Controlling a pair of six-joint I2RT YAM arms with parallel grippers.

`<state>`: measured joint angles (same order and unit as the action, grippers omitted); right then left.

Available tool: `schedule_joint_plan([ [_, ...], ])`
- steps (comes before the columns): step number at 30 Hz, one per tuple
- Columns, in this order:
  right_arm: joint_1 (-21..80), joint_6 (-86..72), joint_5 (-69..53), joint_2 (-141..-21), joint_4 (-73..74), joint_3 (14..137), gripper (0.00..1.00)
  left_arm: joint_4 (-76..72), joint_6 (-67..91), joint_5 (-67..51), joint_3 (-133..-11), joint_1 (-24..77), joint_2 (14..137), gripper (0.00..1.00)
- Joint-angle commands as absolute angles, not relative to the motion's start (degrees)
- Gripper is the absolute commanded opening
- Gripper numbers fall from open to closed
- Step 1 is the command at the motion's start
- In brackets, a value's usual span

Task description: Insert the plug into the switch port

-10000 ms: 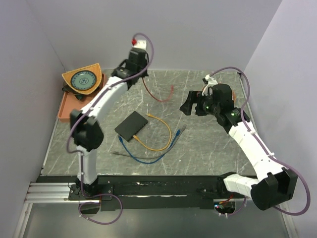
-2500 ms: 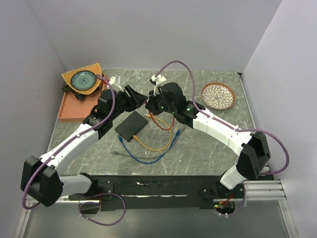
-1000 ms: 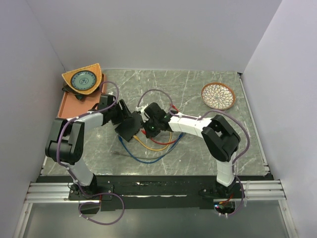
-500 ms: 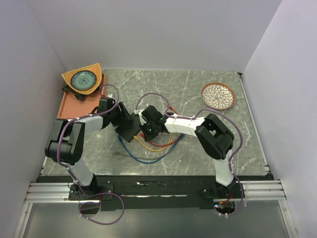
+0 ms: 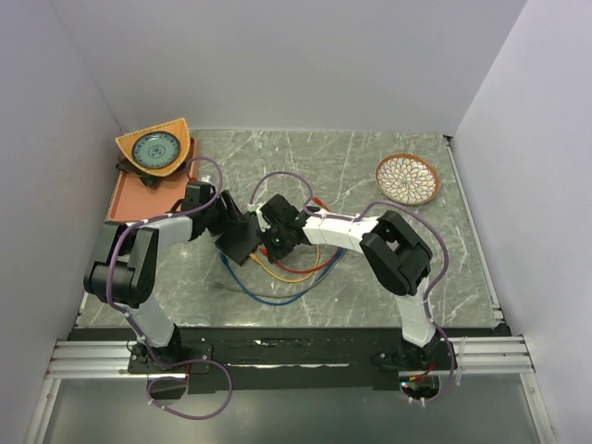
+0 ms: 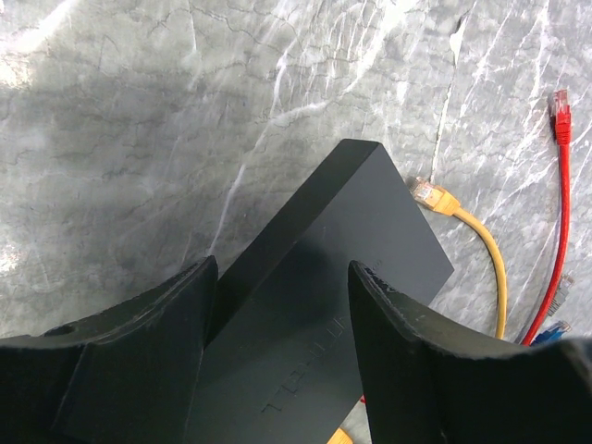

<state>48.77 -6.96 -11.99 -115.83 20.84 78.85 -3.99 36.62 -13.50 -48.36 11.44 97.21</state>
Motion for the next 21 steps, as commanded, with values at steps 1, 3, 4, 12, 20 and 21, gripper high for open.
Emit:
schedule_joint_plan([
  [1, 49.4, -6.8, -10.4, -118.8, 21.6, 82.3, 0.00, -3.1, 36.7, -14.9, -47.0, 11.7, 96.7, 0.65],
  [3, 49.4, -6.9, -10.2, -119.3, 22.2, 83.2, 0.00, -3.1, 36.7, -14.9, -46.9, 11.7, 96.5, 0.64],
  [4, 49.4, -6.9, -10.2, -119.4, 22.2, 83.4, 0.00, -3.0, 36.6, -15.0, -47.0, 11.7, 96.6, 0.65],
  [12, 49.5, -6.6, -10.2, -120.7, 23.6, 86.0, 0.00, -3.4, 36.9, -15.7, -46.9, 11.8, 96.5, 0.64],
  [20, 50.2, -5.5, -9.5, -120.9, 24.3, 87.7, 0.00, -3.7, 37.3, -16.3, -46.8, 11.7, 96.4, 0.64],
  [21, 50.3, -5.5, -9.6, -120.9, 24.3, 87.7, 0.00, -3.7, 37.2, -16.2, -46.8, 11.7, 96.5, 0.64],
])
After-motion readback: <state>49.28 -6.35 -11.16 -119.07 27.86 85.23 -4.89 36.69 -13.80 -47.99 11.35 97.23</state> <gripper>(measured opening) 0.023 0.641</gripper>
